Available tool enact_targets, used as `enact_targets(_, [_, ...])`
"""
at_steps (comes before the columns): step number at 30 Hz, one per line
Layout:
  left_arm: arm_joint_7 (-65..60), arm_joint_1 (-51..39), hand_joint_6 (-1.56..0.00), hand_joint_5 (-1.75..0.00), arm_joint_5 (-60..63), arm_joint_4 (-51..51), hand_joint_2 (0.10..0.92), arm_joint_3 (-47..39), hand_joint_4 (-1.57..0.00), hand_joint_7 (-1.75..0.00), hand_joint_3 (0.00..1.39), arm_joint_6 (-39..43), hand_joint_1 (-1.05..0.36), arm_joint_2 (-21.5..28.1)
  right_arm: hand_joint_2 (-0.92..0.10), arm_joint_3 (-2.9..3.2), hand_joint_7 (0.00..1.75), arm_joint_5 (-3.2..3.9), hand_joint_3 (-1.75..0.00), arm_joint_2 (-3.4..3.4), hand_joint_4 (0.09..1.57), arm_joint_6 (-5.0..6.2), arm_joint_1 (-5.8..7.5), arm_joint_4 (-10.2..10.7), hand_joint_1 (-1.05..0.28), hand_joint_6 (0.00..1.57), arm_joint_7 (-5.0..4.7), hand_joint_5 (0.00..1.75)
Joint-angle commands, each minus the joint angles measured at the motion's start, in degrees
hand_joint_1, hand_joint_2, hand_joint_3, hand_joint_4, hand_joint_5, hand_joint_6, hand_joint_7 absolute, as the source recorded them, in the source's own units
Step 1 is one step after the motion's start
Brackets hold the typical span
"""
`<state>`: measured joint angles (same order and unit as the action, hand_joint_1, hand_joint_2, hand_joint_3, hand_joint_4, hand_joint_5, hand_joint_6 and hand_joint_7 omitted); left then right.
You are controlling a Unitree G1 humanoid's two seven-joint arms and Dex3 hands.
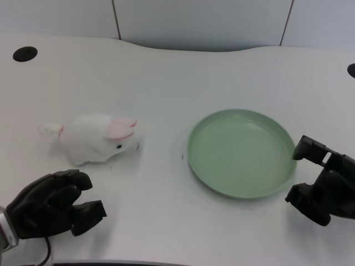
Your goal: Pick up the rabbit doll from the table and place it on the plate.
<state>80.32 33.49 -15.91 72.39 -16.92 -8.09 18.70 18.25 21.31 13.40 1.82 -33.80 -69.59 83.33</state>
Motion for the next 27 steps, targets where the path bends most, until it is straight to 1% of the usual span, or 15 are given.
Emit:
enact_targets(1, [-0.70, -0.13, -1.43, -1.75, 0.88, -0.42, 0.788, 0.72, -1.01, -0.11, 0.01, 1.01, -0.45, 0.77, -0.92, 0.69, 1.26, -0.12, -0.12, 1.42, 1.00, 0.37, -0.55, -0.92, -0.64, 0.92, -0.51, 1.73])
enact_targets(5, [-0.84, -0.11, -1.41, -1.75, 0.52, -0.34, 0.794, 0.67, -1.01, -0.11, 0.01, 1.06, -0.46, 0.70, -0.92, -0.29, 1.11, -1.37, -0.09, 1.99, 1.04, 0.15, -1.03, -1.30, -0.66, 0.97, -0.33, 1.65])
enact_targets(8, [-1.08, -0.20, -1.43, -1.75, 0.40, -0.38, 0.799, 0.63, -1.00, -0.13, 0.01, 1.41, -0.46, 0.59, -0.92, -1.13, 1.08, -2.49, -0.08, 2.33, 1.04, 1.32, -1.02, -1.29, -0.68, 0.98, -0.33, 1.59])
enact_targets(10, [-0.94, -0.17, -1.13, -1.75, 0.20, -0.24, 0.820, 0.47, -0.97, -0.71, 0.00, 1.36, -0.45, 0.56, -0.92, -1.12, 1.08, -2.82, -0.08, 2.40, 1.05, 1.73, -0.96, -1.23, -0.68, 0.99, -0.65, 1.57])
enact_targets(12, [-1.50, -0.23, -1.03, -1.75, 0.26, -0.32, 0.822, 0.48, -0.96, -0.82, 0.00, 1.69, -0.45, 0.56, -0.92, -0.90, 1.07, -2.71, -0.08, 2.38, 1.05, 1.27, -1.01, -1.35, -0.67, 0.99, -0.53, 1.56])
enact_targets(14, [-2.34, -0.44, -1.03, -1.75, 0.24, -0.58, 0.814, 0.38, -0.95, -0.79, 0.00, 2.89, -0.47, 0.41, -0.92, -0.83, 1.05, -2.60, -0.06, 2.32, 1.04, 0.95, -1.03, -1.40, -0.65, 0.99, -0.29, 1.56])
enact_targets(15, [-2.58, -0.55, -0.92, -1.75, 0.13, -0.68, 0.825, 0.27, -0.96, -1.15, 0.01, 3.58, -0.48, 0.29, -0.92, -0.81, 1.03, -2.58, -0.06, 2.28, 1.04, 1.05, -1.00, -1.38, -0.64, 0.98, -0.24, 1.56])
enact_targets(16, [-2.66, -0.61, -0.85, -1.75, 0.04, -0.69, 0.832, 0.20, -0.96, -1.33, 0.01, 4.04, -0.49, 0.21, -0.92, -0.81, 1.03, -2.59, -0.06, 2.25, 1.04, 1.20, -0.97, -1.34, -0.64, 0.98, -0.23, 1.57])
enact_targets(18, [-3.89, -0.83, -0.82, -1.75, -1.88, -2.43, 0.835, -1.48, -0.96, -1.43, 0.01, 4.87, -0.49, -0.36, -0.92, -1.04, 1.02, -2.81, -0.06, 2.18, 1.03, 1.34, -0.95, -1.30, -0.63, 0.98, -0.30, 1.57])
enact_targets(19, [-4.81, -1.01, -0.66, -1.75, -3.28, -3.84, 0.885, -2.73, -0.72, -1.37, 0.03, 5.25, -0.49, -0.77, -0.92, -1.22, 1.02, -2.98, -0.06, 2.13, 1.03, 1.38, -0.94, -1.27, -0.67, 1.00, -0.36, 1.61])
enact_targets(22, [-6.83, -2.27, -0.56, -1.69, -5.20, -8.76, 0.916, -4.09, -0.52, -1.26, 0.09, 8.06, -0.49, -1.61, -0.92, -1.59, 1.04, -3.39, -0.06, 2.02, 1.03, 2.10, -0.89, -1.11, -0.71, 1.02, -0.60, 1.65])
enact_targets(23, [-9.77, -3.47, -0.54, -1.66, -4.06, -15.20, 0.919, -3.56, -0.49, -1.23, 0.11, 13.38, -0.49, -1.46, -0.92, -1.69, 1.05, -3.45, -0.07, 1.86, 1.03, 2.40, -0.91, -1.02, -0.71, 1.03, -0.51, 1.65])
enact_targets(24, [-11.72, -4.07, -0.62, -1.20, -3.19, -20.55, 0.920, -3.22, -0.51, -0.76, 0.14, 18.81, -0.55, -1.19, -0.92, -1.72, 1.12, -3.51, -0.08, 1.71, 1.03, 2.83, -0.90, -0.96, -0.72, 1.01, -0.41, 1.68])
enact_targets(25, [-13.16, -4.56, -0.69, -0.87, -2.63, -24.24, 0.921, -2.85, -0.52, -0.39, 0.15, 22.33, -0.58, -1.00, -0.92, -1.68, 1.17, -3.56, -0.10, 1.61, 1.02, 3.10, -0.91, -0.96, -0.72, 0.99, -0.33, 1.69])
enact_targets(27, [-14.63, -5.38, -0.73, -0.70, -2.58, -27.46, 0.921, -2.12, -0.53, -0.19, 0.15, 24.84, -0.59, -0.92, -0.92, -1.57, 1.20, -3.70, -0.12, 1.53, 1.02, 3.39, -0.92, -1.01, -0.72, 0.98, -0.26, 1.70])
